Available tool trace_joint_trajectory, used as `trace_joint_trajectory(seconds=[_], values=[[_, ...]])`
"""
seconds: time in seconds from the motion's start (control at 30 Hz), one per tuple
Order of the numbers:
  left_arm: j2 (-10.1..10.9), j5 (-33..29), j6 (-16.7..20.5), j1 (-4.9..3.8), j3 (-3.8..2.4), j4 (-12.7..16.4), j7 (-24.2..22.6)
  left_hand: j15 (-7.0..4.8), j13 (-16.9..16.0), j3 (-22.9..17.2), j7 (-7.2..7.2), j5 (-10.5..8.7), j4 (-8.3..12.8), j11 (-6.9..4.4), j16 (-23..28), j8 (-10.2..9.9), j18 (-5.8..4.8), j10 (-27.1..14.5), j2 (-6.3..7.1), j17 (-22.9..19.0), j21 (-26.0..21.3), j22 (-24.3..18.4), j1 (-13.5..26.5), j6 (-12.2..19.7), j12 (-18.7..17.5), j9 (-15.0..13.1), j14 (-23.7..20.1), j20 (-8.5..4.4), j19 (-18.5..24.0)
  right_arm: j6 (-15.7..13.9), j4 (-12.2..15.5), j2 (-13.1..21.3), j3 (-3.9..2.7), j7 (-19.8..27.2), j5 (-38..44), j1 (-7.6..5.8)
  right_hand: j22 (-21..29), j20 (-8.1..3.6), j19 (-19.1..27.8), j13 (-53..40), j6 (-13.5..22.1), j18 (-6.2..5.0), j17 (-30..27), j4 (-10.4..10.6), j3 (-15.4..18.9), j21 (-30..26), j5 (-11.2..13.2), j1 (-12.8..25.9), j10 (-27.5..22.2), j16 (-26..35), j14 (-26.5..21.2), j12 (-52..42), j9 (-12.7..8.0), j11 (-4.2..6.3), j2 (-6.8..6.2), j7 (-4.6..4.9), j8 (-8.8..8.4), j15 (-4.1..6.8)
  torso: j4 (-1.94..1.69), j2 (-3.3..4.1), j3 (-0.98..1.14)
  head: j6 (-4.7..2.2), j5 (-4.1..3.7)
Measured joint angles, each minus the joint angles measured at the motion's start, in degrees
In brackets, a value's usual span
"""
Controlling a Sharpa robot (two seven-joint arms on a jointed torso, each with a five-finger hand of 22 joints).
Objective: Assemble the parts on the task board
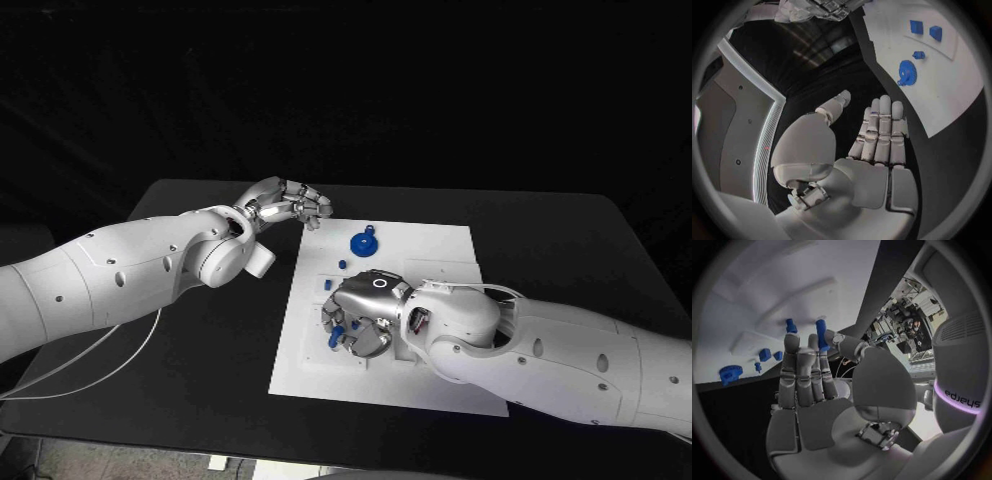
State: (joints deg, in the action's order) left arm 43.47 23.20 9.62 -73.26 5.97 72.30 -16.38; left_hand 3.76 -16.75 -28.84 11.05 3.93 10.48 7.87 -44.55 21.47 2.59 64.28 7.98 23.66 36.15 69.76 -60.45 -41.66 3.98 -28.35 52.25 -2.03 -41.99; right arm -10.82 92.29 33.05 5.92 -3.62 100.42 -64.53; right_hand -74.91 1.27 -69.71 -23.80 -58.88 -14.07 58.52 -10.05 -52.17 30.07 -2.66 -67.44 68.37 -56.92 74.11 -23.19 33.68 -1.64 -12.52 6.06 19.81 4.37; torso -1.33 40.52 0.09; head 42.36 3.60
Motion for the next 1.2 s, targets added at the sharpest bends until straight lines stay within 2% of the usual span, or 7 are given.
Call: trace_joint_trajectory(seconds=[0.57, 1.2], values=[[-0.1, 0.0, -0.1, 0.00, 0.00, -0.2, 0.0, 0.00, 0.0, 0.0, 0.00, 0.00, 0.0, 0.03, 0.0, 0.2, -0.14, 0.0, 0.00, 0.0, 0.0, 0.0, 0.0, 0.0, 0.0, 0.0, 0.0, 0.00, 0.0, 0.2, 0.2, 0.6, -0.06, 0.0, 0.0, 0.14, 0.0, 0.09, 0.1, 0.0, 0.2, -0.05, 0.0, -0.2, -0.1, 0.0, 0.0, -0.2, 0.0, 0.0, 0.0, 0.0, 0.0, -0.02, 0.24, -0.01, -0.05, -0.02, 0.03, 0.00, 0.00, 0.38, 0.14], [-0.2, 0.0, -0.2, 0.00, 0.01, -0.8, 0.0, 0.00, 0.0, 0.0, -0.21, 0.00, 0.0, 0.21, 0.0, 0.2, -0.42, -0.2, 0.00, 0.1, -0.2, 0.1, 0.0, 0.2, 0.0, 0.1, 0.0, 0.00, 0.0, 0.9, 0.2, 0.9, 0.11, 0.1, -0.1, 0.32, 0.0, -0.04, -0.2, -0.1, 0.0, -0.18, -0.1, -0.3, 0.0, 0.0, 0.0, -0.2, 0.1, 0.0, 0.0, 0.2, 0.0, 0.12, 0.23, -0.14, 0.03, 0.23, 0.05, -0.01, 0.04, 0.37, 0.23]])
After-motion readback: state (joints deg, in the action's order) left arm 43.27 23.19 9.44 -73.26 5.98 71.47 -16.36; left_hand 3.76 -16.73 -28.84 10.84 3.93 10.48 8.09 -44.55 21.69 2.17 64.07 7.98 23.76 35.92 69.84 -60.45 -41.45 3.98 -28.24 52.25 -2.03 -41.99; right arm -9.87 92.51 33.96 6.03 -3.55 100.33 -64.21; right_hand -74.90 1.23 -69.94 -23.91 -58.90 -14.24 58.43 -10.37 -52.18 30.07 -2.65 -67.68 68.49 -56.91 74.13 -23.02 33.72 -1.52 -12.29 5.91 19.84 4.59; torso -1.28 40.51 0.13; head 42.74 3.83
